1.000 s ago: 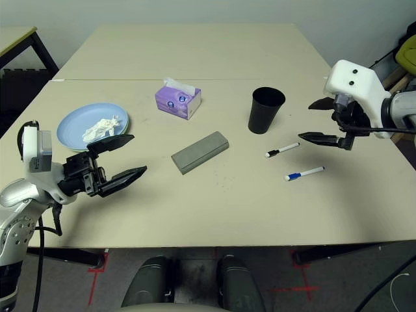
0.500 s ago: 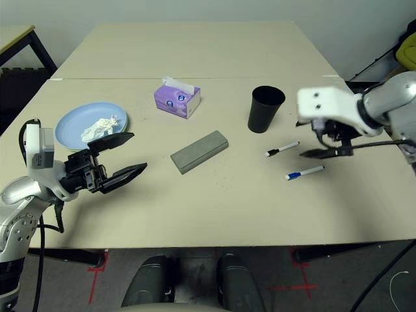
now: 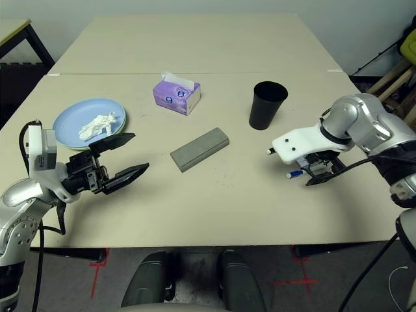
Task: Organize and tidy the items on the table.
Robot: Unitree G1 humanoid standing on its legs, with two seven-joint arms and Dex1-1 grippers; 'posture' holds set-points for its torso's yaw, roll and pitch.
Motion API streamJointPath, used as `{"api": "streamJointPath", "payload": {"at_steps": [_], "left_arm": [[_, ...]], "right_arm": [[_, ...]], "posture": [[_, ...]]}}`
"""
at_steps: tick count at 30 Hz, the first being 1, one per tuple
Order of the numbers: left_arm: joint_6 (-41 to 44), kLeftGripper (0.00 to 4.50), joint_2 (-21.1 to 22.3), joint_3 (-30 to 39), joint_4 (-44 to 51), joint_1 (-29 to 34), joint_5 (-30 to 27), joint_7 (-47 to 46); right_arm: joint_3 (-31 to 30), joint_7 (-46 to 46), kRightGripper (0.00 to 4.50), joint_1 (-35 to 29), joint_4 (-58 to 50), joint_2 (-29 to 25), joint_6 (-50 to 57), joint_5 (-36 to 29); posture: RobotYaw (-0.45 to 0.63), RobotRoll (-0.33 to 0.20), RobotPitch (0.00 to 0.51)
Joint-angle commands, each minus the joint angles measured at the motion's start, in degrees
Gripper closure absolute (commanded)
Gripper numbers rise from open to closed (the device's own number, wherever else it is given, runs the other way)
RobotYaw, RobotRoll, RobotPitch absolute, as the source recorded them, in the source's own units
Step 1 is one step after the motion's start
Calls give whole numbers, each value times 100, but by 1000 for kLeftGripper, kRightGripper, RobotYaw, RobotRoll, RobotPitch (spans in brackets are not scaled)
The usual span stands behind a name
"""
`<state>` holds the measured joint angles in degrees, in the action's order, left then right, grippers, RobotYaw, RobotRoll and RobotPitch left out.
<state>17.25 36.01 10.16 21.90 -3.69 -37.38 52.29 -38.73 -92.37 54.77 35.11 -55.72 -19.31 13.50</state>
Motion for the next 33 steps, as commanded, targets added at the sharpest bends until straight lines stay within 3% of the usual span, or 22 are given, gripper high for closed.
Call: {"api": "streamJointPath", "payload": {"at_steps": [1,14,17,20,27,33], "left_arm": [[56,15,-22,-34,200,116,-20,-57],[105,15,14,-20,263,157,-43,-74],[124,0,27,-5,267,142,-55,-73],[139,0,45,22,262,134,-63,-68],[159,0,64,3,234,81,-59,-49],[151,0,57,-40,146,-11,-35,4]], "right_arm": [[-83,-13,0,-21,224,87,-149,149],[52,-13,0,-496,323,36,-312,533],[144,-10,609,-606,280,44,-311,621],[251,-12,1558,-677,261,57,-309,683],[482,-13,4122,-859,88,8,-116,615],[740,-13,4184,-907,-53,-65,190,429]], "posture": [[174,0,150],[179,0,167],[180,0,168],[181,0,168],[178,0,166],[151,0,163]]}}
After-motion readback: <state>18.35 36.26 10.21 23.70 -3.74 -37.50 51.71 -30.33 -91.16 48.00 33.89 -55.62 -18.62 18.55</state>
